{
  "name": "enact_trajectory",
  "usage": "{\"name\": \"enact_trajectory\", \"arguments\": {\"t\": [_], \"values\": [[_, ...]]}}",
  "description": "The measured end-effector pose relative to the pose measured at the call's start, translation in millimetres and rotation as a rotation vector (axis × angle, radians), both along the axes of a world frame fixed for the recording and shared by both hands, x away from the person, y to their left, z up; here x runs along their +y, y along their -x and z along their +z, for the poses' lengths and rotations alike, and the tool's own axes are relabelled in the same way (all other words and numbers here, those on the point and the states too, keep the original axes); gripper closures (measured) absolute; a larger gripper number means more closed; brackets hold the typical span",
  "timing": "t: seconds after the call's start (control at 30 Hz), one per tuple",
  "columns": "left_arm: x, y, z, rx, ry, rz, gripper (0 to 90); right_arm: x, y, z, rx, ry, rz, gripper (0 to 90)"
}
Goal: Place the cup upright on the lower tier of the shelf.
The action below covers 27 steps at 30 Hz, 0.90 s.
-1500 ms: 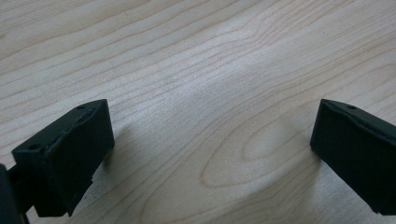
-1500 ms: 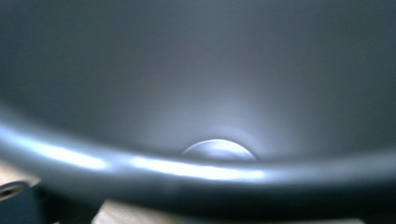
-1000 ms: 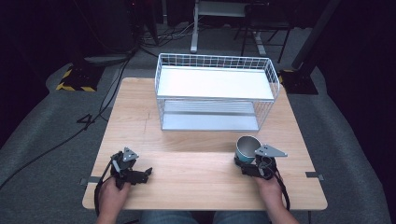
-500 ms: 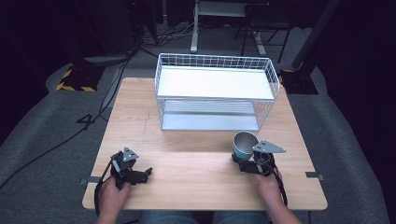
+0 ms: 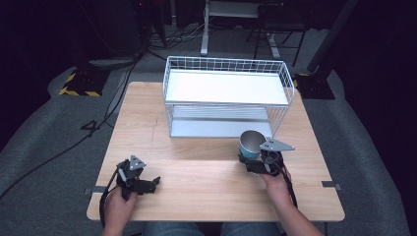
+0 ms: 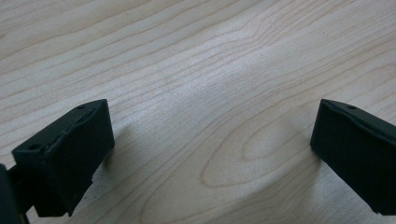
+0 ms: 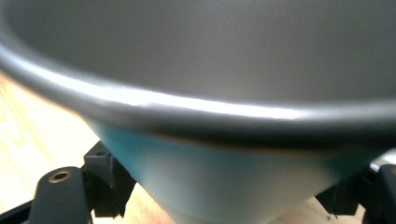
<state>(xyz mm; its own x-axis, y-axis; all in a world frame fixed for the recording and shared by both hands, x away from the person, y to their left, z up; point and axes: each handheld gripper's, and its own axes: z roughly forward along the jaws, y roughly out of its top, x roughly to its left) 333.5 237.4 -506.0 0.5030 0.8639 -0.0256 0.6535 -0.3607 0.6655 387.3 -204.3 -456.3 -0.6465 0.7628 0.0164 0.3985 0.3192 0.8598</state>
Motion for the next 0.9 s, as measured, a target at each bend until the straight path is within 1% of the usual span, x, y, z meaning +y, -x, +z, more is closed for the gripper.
{"name": "enact_trajectory", "arguments": {"t": [0.23,0.33,0.37,0.4,0.43,0.47,0.5,0.67,0.73,0.8,0.9], "values": [[0.0,0.0,0.0,-0.001,0.000,0.000,0.1,12.3,-13.9,5.5,-0.008,0.001,0.008,21.9],[0.0,0.0,0.0,0.000,0.000,0.000,0.1,15.6,-17.9,6.4,-0.012,-0.009,0.004,21.9],[0.1,-0.1,0.0,0.000,0.001,-0.001,0.1,18.9,-22.7,7.0,-0.011,-0.018,0.003,21.9],[0.1,-0.1,0.0,0.000,0.001,-0.001,0.1,18.9,-22.7,7.0,-0.011,-0.018,0.003,21.9],[0.1,-0.1,0.0,0.000,0.000,-0.001,0.1,22.4,-27.2,7.4,-0.013,-0.024,-0.001,21.8],[0.1,-0.1,0.0,0.000,0.000,-0.001,0.1,22.4,-27.2,7.4,-0.013,-0.024,-0.001,21.8],[0.0,-0.1,0.0,0.000,0.000,0.000,0.1,26.0,-31.6,7.0,-0.020,-0.033,-0.003,21.8],[0.0,-0.7,0.1,-0.003,-0.003,0.001,0.1,32.1,-39.3,5.2,-0.022,-0.039,-0.014,21.8],[-0.3,-1.1,0.3,0.002,-0.001,0.003,0.1,36.1,-44.8,3.8,-0.027,-0.046,-0.020,21.8],[-0.4,-1.2,0.4,0.002,-0.002,0.005,0.1,37.5,-46.9,3.0,-0.030,-0.047,-0.021,21.8],[-0.7,-1.8,0.3,0.000,-0.003,0.008,0.1,42.6,-54.6,0.4,-0.044,-0.042,-0.029,21.8]]}}
